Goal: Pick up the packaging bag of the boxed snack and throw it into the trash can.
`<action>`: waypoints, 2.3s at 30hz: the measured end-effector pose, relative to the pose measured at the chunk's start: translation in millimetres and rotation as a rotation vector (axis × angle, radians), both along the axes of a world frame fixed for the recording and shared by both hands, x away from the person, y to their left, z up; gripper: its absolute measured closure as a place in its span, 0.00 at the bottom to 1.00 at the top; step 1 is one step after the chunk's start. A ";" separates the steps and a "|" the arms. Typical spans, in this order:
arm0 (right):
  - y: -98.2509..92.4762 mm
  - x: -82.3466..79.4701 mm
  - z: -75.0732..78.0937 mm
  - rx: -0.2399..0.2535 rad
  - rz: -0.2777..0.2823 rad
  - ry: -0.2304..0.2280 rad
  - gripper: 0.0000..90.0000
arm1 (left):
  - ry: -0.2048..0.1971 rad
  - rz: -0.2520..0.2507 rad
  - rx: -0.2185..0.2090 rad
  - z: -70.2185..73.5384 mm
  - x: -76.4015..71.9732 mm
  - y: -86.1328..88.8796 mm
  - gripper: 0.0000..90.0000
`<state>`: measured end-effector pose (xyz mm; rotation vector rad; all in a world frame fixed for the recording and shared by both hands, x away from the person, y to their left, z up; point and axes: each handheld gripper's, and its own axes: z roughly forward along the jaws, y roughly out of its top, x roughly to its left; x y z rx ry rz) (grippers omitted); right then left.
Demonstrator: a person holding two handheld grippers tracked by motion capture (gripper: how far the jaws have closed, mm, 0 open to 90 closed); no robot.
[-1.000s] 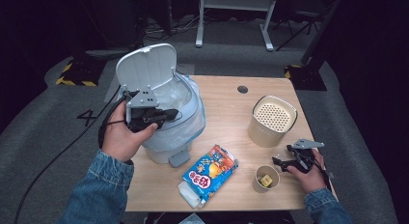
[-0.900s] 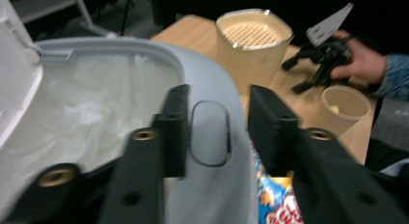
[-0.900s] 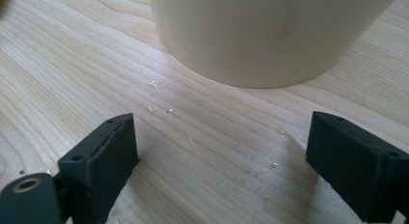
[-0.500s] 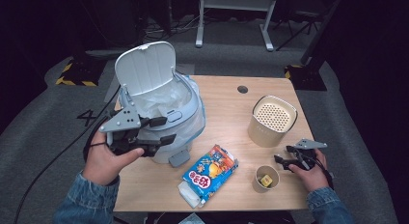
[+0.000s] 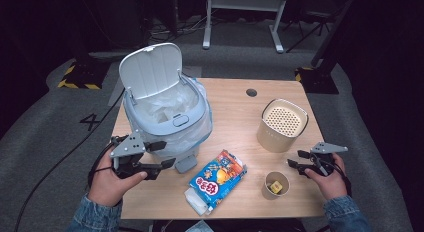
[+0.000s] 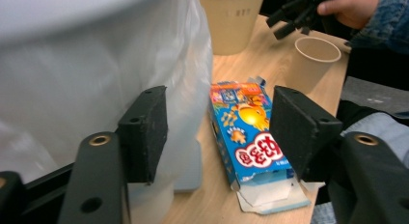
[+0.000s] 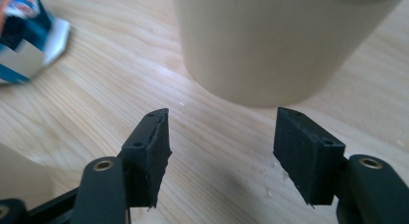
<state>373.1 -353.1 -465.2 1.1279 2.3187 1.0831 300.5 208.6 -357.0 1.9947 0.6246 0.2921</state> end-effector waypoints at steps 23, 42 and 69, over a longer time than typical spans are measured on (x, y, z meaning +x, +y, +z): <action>88.6 13.4 70.9 0.000 0.315 0.044 0.44 | 0.118 0.243 0.101 -109.4 -14.4 57.5 0.40; 182.0 37.0 56.2 -0.147 0.457 0.264 0.40 | 0.189 0.273 0.231 -143.9 -1.6 55.2 0.35; 218.0 50.4 15.6 -0.304 0.541 0.466 0.45 | 0.160 0.284 0.238 -147.1 6.7 46.9 0.30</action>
